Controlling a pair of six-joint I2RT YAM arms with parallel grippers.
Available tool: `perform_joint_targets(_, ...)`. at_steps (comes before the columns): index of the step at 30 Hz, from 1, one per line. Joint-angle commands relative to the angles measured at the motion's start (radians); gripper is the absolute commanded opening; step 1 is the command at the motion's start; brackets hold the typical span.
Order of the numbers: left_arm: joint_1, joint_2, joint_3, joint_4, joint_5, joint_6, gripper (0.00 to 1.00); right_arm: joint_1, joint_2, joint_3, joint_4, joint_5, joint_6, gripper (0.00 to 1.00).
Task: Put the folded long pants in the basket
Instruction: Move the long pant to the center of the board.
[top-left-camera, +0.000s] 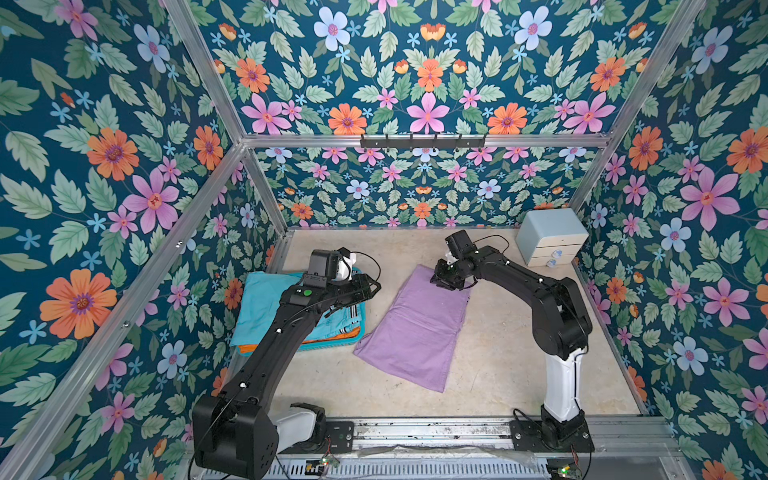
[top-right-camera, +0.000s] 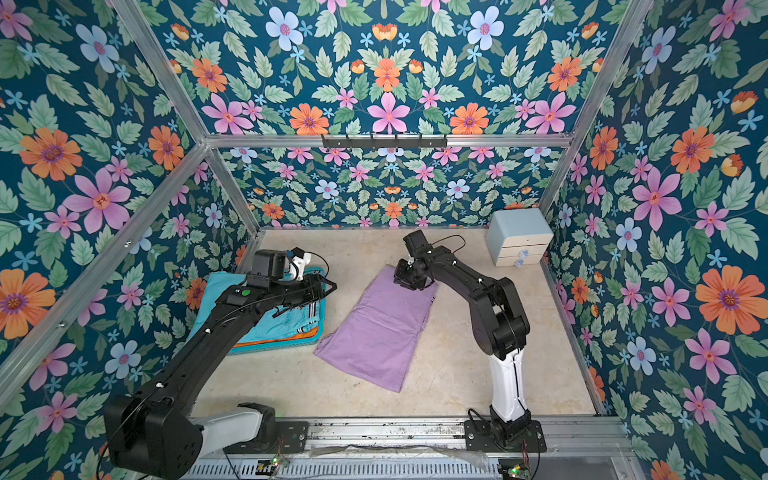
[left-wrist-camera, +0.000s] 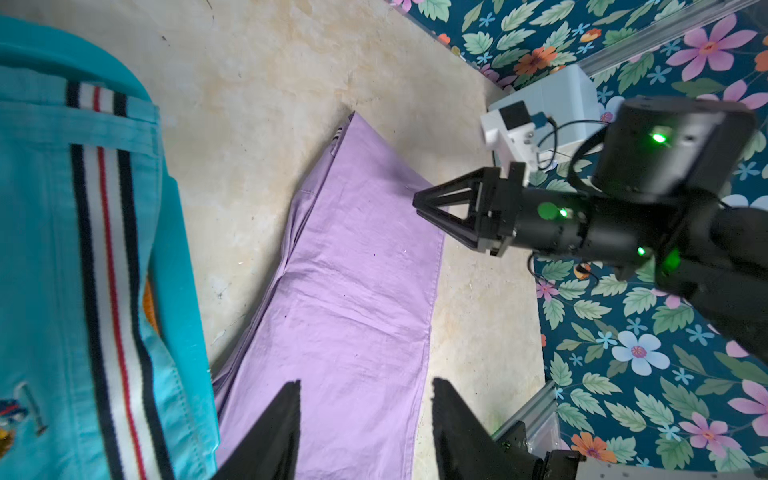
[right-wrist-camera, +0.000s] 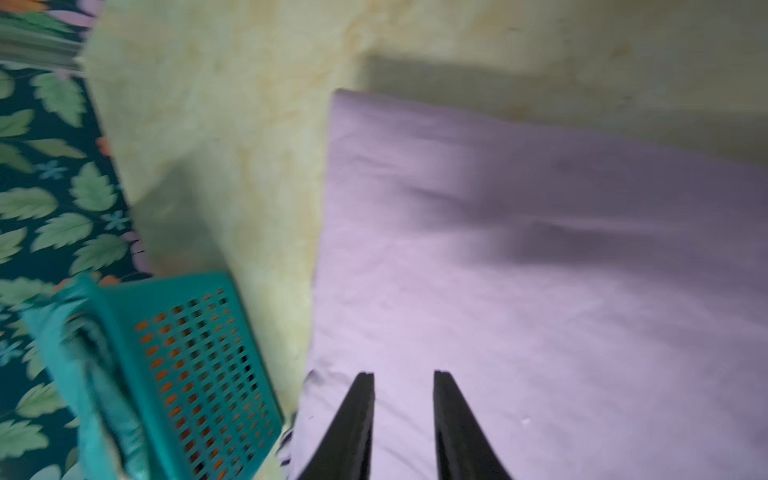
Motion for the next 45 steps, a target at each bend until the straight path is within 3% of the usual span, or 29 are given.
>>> perform_joint_targets(1,-0.035,0.010,-0.007,0.029,-0.025,-0.020,0.55,0.001,0.052,0.039,-0.076,-0.064,-0.084,0.25)
perform_joint_targets(9,-0.110,0.032,-0.021,0.054,-0.053,-0.044,0.55,-0.026,0.075,-0.081,-0.074,0.030,-0.066,0.20)
perform_joint_targets(11,-0.135,0.037,-0.024,0.059,-0.064,-0.050,0.55,-0.065,0.036,-0.187,-0.031,0.024,-0.020,0.18)
perform_joint_targets(15,-0.189,0.047,-0.030,0.082,-0.084,-0.071,0.55,-0.147,-0.164,-0.508,0.117,0.033,0.084,0.12)
perform_joint_targets(18,-0.243,0.069,-0.023,0.098,-0.106,-0.085,0.55,-0.144,-0.416,-0.759,0.163,0.063,0.145,0.12)
perform_joint_targets(21,-0.297,0.103,-0.016,0.119,-0.124,-0.097,0.55,-0.085,-0.635,-0.894,0.264,-0.068,0.158,0.31)
perform_joint_targets(23,-0.326,0.128,-0.021,0.138,-0.138,-0.104,0.55,-0.066,-0.693,-0.845,0.159,-0.121,0.071,0.39)
perform_joint_targets(27,-0.388,0.183,-0.040,0.165,-0.185,-0.122,0.54,-0.175,-0.804,-0.792,-0.072,0.096,-0.030,0.58)
perform_joint_targets(30,-0.430,0.227,-0.078,0.223,-0.201,-0.153,0.52,-0.353,-0.803,-0.831,-0.118,0.103,-0.045,0.61)
perform_joint_targets(33,-0.482,0.288,-0.085,0.253,-0.230,-0.167,0.50,-0.439,-0.800,-0.881,-0.123,0.108,-0.042,0.63)
perform_joint_targets(36,-0.523,0.362,-0.072,0.274,-0.244,-0.173,0.46,-0.444,-0.808,-0.915,-0.117,0.198,-0.036,0.70)
perform_joint_targets(38,-0.546,0.410,-0.062,0.293,-0.249,-0.176,0.44,-0.445,-0.794,-0.944,-0.086,0.180,-0.036,0.85)
perform_joint_targets(45,-0.579,0.517,-0.056,0.300,-0.292,-0.192,0.31,-0.445,-0.733,-1.016,-0.022,0.071,-0.081,0.87)
